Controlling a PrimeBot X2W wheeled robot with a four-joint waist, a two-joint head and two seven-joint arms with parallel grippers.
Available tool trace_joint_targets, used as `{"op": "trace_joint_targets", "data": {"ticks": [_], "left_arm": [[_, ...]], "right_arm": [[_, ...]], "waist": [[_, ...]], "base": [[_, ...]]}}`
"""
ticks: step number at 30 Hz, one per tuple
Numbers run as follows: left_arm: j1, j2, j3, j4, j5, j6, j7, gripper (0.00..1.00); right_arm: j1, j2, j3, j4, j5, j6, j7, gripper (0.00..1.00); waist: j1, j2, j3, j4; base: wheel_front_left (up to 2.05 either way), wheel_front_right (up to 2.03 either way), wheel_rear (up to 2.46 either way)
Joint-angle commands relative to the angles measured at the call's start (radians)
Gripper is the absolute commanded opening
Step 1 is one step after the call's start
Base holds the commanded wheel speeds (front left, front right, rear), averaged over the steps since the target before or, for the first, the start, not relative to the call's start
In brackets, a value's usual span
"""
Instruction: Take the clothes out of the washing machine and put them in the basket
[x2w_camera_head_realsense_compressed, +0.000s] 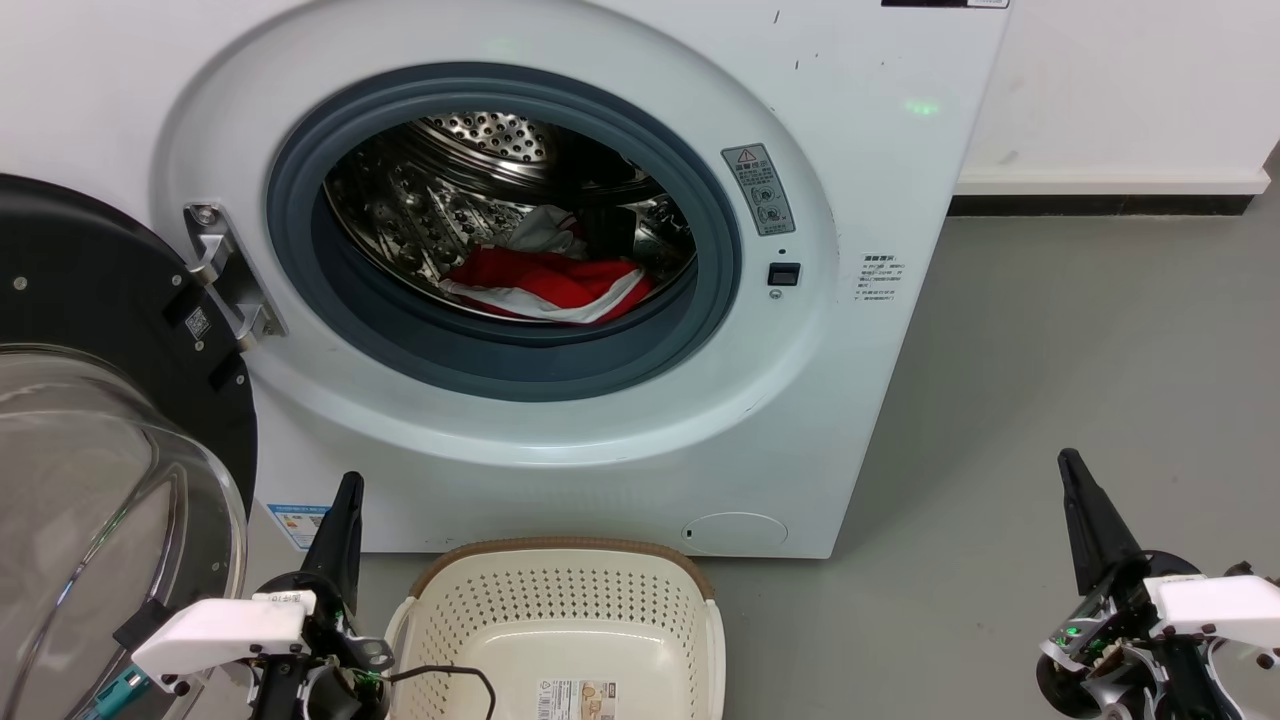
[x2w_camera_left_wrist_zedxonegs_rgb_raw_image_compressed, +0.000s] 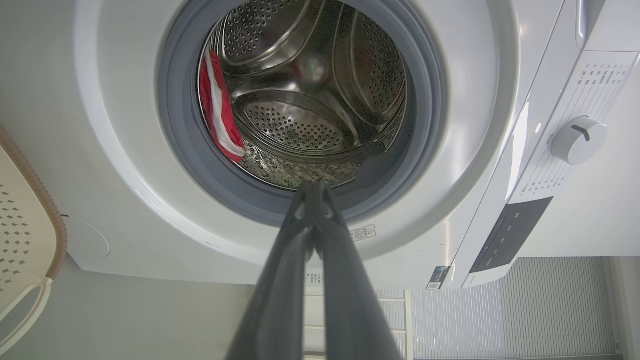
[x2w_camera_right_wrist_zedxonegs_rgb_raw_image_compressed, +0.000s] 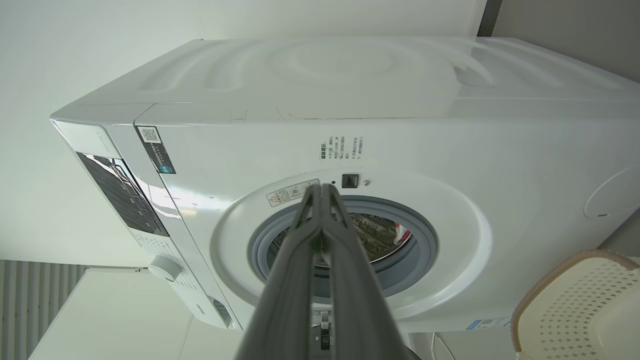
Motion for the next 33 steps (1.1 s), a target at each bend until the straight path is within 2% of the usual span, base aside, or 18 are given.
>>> {"op": "trace_joint_targets", "data": {"ticks": [1, 19, 20, 33], "left_arm": [[-0.006, -0.001, 0.002, -0.001, -0.001, -0.005, 0.002, 0.00], [-0.006, -0.001, 0.002, -0.001, -0.001, -0.005, 0.002, 0.00], [0.000, 0.000, 0.000, 0.000, 0.000, 0.000, 0.000, 1.00], [-0.020, 0.000, -0.047, -0.014, 0.040, 0.000, -0.058, 1.00]], "right_arm": [[-0.014, 0.004, 0.000, 0.001, -0.006, 0.000, 0.000, 0.00], [-0.014, 0.004, 0.000, 0.001, -0.006, 0.000, 0.000, 0.00], [0.000, 0.000, 0.000, 0.000, 0.000, 0.000, 0.000, 1.00], [0.029, 0.000, 0.017, -0.051, -0.036, 0.000, -0.057, 1.00]], "waist": [[0.0000, 0.0000, 0.000, 0.000], [0.0000, 0.0000, 0.000, 0.000], [0.0000, 0.0000, 0.000, 0.000], [0.0000, 0.0000, 0.003, 0.000]], "base": [[0.00, 0.00, 0.00], [0.00, 0.00, 0.00], [0.00, 0.00, 0.00], [0.00, 0.00, 0.00]]}}
